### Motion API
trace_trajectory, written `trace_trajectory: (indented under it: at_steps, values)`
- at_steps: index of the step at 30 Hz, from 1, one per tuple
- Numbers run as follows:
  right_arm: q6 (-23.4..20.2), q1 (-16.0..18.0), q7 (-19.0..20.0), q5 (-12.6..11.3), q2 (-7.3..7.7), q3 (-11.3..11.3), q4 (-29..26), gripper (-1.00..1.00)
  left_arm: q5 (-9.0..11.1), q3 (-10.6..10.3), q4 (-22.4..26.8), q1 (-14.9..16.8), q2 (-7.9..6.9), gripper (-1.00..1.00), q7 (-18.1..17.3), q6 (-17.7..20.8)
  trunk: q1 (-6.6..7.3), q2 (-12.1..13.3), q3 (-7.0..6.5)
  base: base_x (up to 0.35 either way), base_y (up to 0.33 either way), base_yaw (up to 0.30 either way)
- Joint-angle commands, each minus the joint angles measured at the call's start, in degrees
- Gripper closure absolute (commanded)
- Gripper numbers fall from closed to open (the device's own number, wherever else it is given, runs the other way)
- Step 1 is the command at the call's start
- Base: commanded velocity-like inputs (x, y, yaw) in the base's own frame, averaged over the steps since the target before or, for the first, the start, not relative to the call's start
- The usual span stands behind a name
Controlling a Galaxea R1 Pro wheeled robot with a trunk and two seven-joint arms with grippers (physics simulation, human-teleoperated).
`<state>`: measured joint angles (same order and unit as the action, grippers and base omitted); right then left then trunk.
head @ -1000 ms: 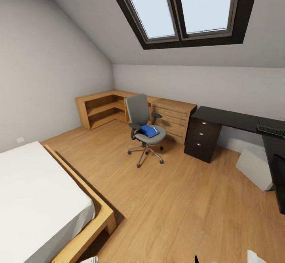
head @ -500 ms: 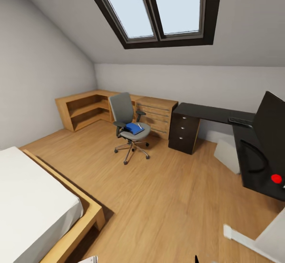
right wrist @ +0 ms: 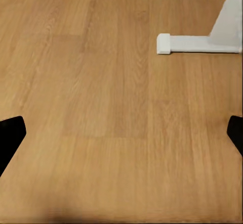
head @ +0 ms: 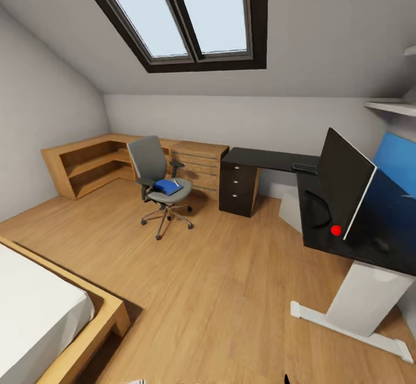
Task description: In the bedroom, organize the workspace by keeping the computer under the desk, ensuring the monitor is on the desk, placing the keyboard on the desk next to the monitor, placing the mouse on the desk next to the keyboard, moving the folder from the swivel chair onto the desk next to the mouse, stacking the notebook on top of the folder with the pen on top of the notebook, and positioning the swivel chair next to the desk.
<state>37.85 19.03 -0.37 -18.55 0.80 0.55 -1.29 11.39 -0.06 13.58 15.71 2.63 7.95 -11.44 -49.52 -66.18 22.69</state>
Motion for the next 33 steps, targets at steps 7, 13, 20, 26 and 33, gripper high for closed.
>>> trace_trajectory:
  at_steps: [7, 13, 20, 26, 33]
  values:
    - [0.12, 0.04, -0.03, -0.08, 0.06, 0.07, 0.06, -1.0, 0.38, -1.7, -0.35, 0.03, 0.0, -1.0, 0.21, -0.24, 0.02, -0.04, -0.12, -0.205, -0.275, -0.292]
    - [0.15, 0.04, -0.06, -0.12, 0.14, -0.01, 0.08, -1.0, 0.39, -1.96, -0.39, 0.03, -0.06, -1.0, 0.22, -0.22, 0.02, -0.04, -0.3, -0.198, -0.149, -0.292]
    - [0.18, 0.04, -0.07, -0.2, 0.23, -0.09, 0.09, -1.0, 0.39, -2.1, -0.46, 0.03, -0.08, -1.0, 0.15, -0.02, 0.02, -0.04, -0.56, -0.198, -0.032, -0.292]
    - [0.12, 0.04, -0.07, -0.21, 0.28, -0.11, 0.07, -1.0, 0.39, -2.21, -0.49, 0.03, -0.08, -1.0, 0.13, 0.01, 0.02, -0.04, -0.71, -0.145, -0.109, -0.181]
    - [0.12, 0.04, 0.01, -0.17, 0.55, -0.05, 0.37, -1.0, 0.39, -2.24, -0.49, 0.03, -0.14, -1.0, 0.13, -0.28, 0.02, -0.04, -0.73, -0.042, -0.163, -0.02]
